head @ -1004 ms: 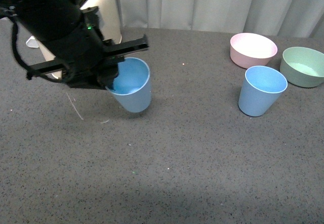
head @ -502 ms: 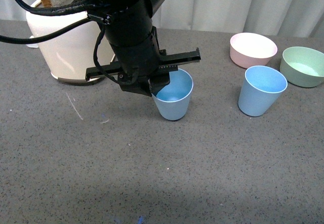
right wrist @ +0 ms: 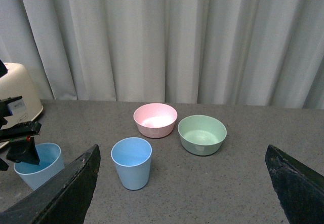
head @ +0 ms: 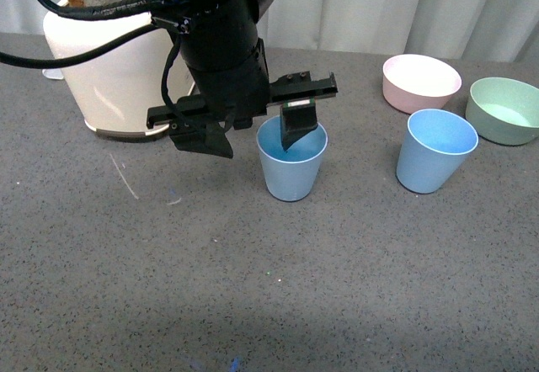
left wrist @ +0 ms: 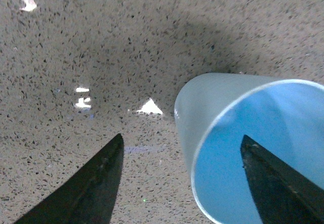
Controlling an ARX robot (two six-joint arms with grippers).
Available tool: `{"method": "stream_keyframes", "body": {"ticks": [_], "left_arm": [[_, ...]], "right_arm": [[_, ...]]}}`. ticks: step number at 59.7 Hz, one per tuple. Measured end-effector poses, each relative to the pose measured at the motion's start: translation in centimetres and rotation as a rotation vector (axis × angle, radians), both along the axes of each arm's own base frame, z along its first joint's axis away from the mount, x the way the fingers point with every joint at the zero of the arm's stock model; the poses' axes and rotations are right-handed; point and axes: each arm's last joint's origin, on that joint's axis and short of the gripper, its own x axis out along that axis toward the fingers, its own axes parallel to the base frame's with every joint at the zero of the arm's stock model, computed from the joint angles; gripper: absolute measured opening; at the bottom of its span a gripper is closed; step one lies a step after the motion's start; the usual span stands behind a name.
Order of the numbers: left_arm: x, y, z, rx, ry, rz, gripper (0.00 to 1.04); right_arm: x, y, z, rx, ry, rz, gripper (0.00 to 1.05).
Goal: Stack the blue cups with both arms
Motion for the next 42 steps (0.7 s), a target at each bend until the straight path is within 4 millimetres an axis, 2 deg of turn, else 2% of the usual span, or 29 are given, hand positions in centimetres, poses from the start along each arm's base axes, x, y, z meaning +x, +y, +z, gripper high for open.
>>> {"method": "stream_keyframes", "body": {"ticks": [11, 15, 20, 23, 28, 30, 34, 35, 38, 42], "left_arm": [[-0.2, 0.5, 2.9, -0.036, -0.088, 0.018, 0.99], [-0.2, 0.7, 3.7, -0.034, -0.119, 0.021, 0.98], [-0.7, 1.8, 3.0, 0.114, -0.455, 0.033, 0.85], [-2.0, 3.3, 2.0, 0.192, -0.616, 0.028, 0.76], [-4.3, 6.0, 1.0, 0.211, -0.804, 0.019, 0.63], [-5.9, 7.8, 1.6, 0.19, -0.965, 0.048, 0.54], [-7.3, 9.3, 3.1, 0.165, -1.109, 0.079, 0.45], [-8.2, 10.2, 4.0, 0.154, -1.165, 0.092, 0.4], [-9.8, 11.7, 5.1, 0.157, -1.219, 0.107, 0.29], [-11.5, 12.9, 5.1, 0.166, -1.218, 0.104, 0.18]], "right_arm": [[0.0, 0.0, 0.0, 0.0, 0.0, 0.0, 0.95], [0.0, 0.0, 0.0, 0.0, 0.0, 0.0, 0.95], [0.0, 0.0, 0.0, 0.0, 0.0, 0.0, 0.95], [0.0, 0.0, 0.0, 0.0, 0.0, 0.0, 0.95], [0.0, 0.0, 0.0, 0.0, 0.0, -0.001, 0.95], [0.0, 0.0, 0.0, 0.0, 0.0, -0.001, 0.95], [0.0, 0.0, 0.0, 0.0, 0.0, 0.0, 0.95], [0.0, 0.0, 0.0, 0.0, 0.0, 0.0, 0.95], [0.0, 0.0, 0.0, 0.0, 0.0, 0.001, 0.95], [0.0, 0.0, 0.0, 0.0, 0.0, 0.0, 0.95]]}}
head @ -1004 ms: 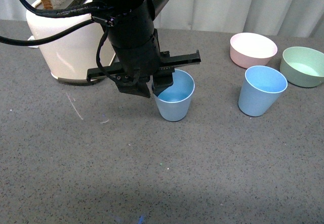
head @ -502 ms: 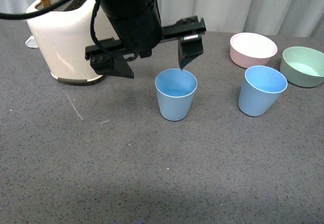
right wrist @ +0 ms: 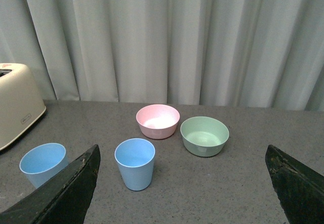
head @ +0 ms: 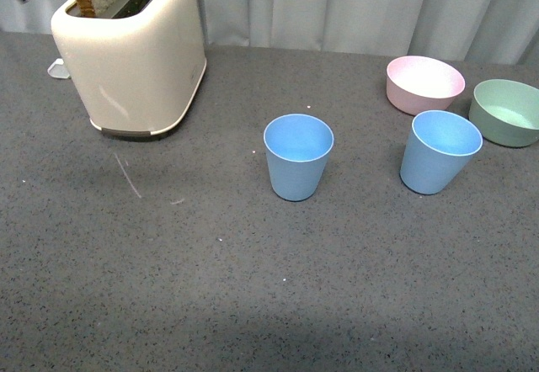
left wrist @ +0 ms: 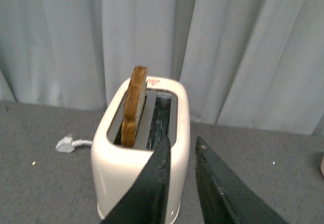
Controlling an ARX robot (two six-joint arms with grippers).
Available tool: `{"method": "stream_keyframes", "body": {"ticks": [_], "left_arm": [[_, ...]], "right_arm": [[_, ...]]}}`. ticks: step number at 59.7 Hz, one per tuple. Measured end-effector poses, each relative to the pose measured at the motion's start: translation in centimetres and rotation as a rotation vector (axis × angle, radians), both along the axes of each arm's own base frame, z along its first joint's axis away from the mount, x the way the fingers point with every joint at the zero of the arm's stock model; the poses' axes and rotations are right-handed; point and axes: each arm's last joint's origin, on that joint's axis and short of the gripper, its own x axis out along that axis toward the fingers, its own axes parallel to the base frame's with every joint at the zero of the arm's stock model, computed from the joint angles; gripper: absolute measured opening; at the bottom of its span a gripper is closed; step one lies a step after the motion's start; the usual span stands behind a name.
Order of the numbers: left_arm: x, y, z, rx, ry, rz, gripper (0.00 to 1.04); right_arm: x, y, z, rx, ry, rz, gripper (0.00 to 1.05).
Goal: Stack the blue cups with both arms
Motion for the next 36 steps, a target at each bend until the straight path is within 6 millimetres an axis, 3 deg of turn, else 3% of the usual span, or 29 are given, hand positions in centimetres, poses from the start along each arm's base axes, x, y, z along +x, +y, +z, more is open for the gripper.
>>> {"method": "stream_keyframes", "body": {"ticks": [5, 21, 36], "left_arm": [[-2.1, 1.3, -1.0, 0.015, 0.04, -0.009, 0.03], [-7.6, 4.5, -1.0, 0.028, 0.046, -0.003, 0.04], [-10.3, 5.5, -0.9, 0.028, 0.044, -0.009, 0.04]], "right_arm": [[0.0, 0.0, 0.0, 0.0, 0.0, 0.0, 0.95], [0.0, 0.0, 0.0, 0.0, 0.0, 0.0, 0.95], [0.0, 0.0, 0.0, 0.0, 0.0, 0.0, 0.95]]}}
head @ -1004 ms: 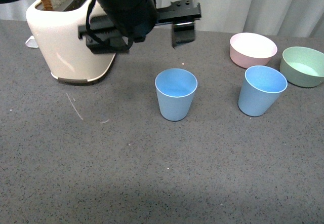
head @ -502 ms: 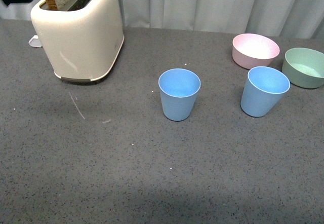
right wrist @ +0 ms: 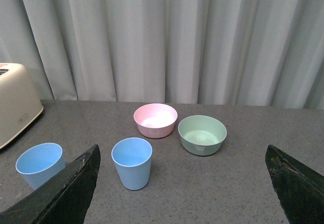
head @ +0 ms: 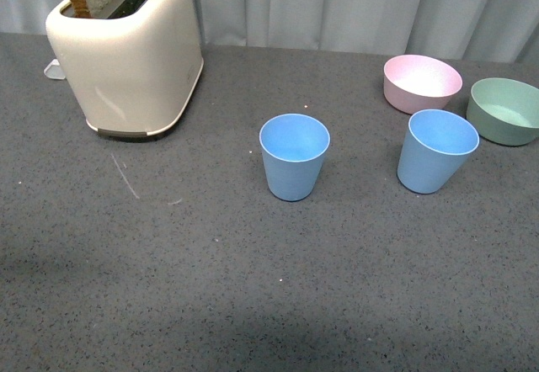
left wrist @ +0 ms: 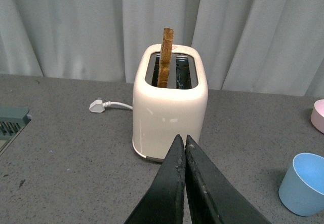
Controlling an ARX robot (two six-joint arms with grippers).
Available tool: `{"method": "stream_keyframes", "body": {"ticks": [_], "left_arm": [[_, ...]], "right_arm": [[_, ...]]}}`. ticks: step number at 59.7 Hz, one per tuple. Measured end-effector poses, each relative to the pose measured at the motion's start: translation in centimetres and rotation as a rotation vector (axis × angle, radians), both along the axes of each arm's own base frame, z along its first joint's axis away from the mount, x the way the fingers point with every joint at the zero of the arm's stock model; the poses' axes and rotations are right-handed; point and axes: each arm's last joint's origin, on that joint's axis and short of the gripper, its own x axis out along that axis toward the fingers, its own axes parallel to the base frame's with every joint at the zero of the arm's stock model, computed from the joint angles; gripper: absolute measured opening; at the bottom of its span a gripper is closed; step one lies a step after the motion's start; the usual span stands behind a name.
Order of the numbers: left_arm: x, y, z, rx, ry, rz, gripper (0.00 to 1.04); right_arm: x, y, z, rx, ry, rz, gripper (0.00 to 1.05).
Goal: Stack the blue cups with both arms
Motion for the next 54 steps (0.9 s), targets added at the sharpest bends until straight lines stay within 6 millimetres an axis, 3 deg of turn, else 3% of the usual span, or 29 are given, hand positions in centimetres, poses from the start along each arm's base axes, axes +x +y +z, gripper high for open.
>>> {"method": "stream_keyframes", "body": {"ticks": [14, 54], "left_arm": [[-2.3, 1.5, 0.0, 0.0, 0.0, 0.009, 0.04], [-5.7, 1.5, 1.1, -0.001, -0.033, 0.003, 0.04]], "right_arm": [[0.0, 0.0, 0.0, 0.0, 0.0, 0.0, 0.95], [0.0, 0.0, 0.0, 0.0, 0.0, 0.0, 0.95]]}}
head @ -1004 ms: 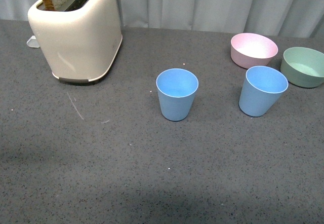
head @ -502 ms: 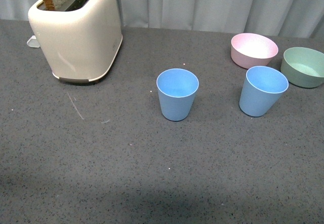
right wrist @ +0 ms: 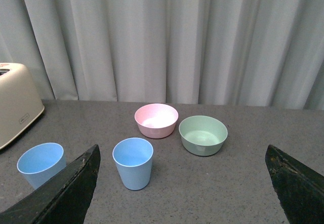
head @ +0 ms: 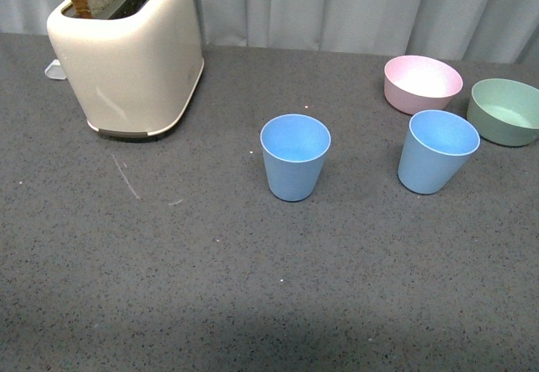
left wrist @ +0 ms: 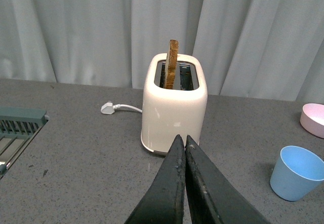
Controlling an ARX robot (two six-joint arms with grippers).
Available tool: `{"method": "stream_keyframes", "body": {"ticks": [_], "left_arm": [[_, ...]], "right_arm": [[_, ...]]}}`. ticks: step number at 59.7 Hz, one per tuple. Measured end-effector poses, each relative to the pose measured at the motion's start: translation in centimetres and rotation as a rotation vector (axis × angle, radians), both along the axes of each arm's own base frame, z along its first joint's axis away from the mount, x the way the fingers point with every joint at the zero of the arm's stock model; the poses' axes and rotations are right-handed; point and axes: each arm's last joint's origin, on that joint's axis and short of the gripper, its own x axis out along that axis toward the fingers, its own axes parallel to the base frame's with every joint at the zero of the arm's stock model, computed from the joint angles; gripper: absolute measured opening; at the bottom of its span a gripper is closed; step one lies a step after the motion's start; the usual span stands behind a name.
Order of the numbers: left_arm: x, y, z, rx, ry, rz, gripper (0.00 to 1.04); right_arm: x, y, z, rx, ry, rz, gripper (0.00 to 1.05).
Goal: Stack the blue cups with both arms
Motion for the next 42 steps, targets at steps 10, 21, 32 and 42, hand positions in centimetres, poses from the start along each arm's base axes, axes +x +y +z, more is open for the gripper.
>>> {"method": "stream_keyframes", "body": {"ticks": [10, 21, 32, 42], "left_arm": [[-0.5, 0.0, 0.1, 0.0, -0.003, 0.0, 0.04], [-1.2, 0.0, 0.1, 0.0, -0.004, 0.0, 0.04], [-1.6, 0.0, 0.0, 0.0, -0.003, 0.0, 0.04], [-2.4, 0.0, -0.4, 0.0, 0.032, -0.001, 0.04]], "right_arm": [[0.0, 0.0, 0.0, 0.0, 0.0, 0.0, 0.95], [0.0, 0.0, 0.0, 0.0, 0.0, 0.0, 0.95], [0.0, 0.0, 0.0, 0.0, 0.0, 0.0, 0.95], [0.0, 0.0, 0.0, 0.0, 0.0, 0.0, 0.95]]}}
